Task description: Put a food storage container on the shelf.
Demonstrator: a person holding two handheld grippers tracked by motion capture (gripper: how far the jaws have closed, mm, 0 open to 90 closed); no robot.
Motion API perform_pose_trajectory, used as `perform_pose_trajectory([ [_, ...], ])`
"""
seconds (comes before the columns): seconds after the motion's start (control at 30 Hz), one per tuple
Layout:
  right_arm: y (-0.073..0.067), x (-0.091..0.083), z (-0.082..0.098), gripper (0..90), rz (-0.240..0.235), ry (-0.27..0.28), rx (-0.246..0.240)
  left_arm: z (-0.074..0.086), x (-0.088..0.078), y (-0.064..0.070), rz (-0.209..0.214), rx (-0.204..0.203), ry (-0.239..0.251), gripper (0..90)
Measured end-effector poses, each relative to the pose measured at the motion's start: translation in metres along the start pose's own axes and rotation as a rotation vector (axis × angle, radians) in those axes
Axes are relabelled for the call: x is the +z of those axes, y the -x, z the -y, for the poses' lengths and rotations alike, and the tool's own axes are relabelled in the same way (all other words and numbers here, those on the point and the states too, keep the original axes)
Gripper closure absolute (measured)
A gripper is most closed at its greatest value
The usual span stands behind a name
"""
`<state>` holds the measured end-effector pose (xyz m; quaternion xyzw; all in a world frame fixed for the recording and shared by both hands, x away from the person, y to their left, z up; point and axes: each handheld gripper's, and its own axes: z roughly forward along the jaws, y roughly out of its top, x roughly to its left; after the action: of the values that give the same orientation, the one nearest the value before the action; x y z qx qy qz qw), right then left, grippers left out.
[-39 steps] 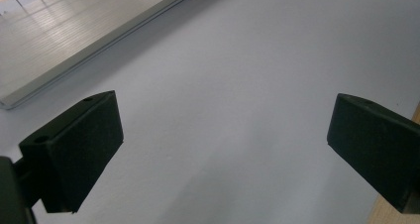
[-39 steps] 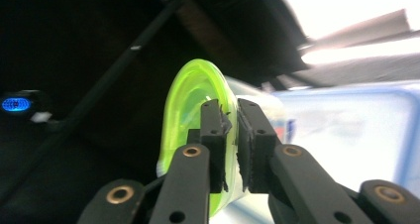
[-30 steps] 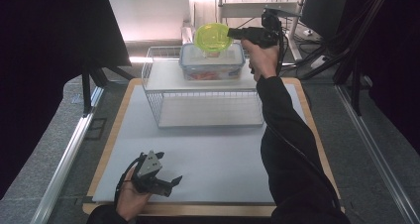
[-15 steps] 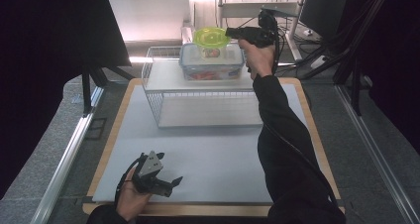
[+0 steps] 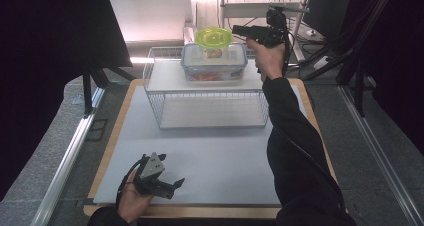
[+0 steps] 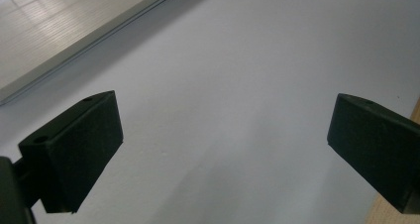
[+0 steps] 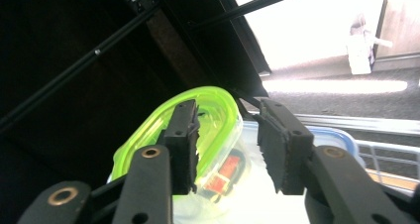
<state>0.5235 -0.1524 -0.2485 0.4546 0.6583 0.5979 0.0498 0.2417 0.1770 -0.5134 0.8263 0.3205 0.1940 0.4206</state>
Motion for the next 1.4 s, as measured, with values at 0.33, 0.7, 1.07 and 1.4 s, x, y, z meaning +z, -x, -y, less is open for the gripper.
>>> perform_pose_trajectory([
  [0.33,0.003,-0.023,0.017,44.5,0.025,-0.046,-0.114,0.000,0.001,0.000,-0.001,-0.001,0.001,0.5],
  [0.7,0.004,-0.035,0.039,36.4,0.027,-0.080,-0.176,0.000,0.002,0.000,-0.001,-0.003,-0.001,0.4],
  [1.07,-0.011,-0.051,0.077,25.1,-0.003,-0.109,-0.285,0.000,0.001,0.001,0.000,0.000,-0.001,0.4],
  [1.4,-0.016,-0.073,0.133,10.4,-0.045,-0.141,-0.372,0.000,0.000,0.000,0.024,0.002,0.013,0.0],
])
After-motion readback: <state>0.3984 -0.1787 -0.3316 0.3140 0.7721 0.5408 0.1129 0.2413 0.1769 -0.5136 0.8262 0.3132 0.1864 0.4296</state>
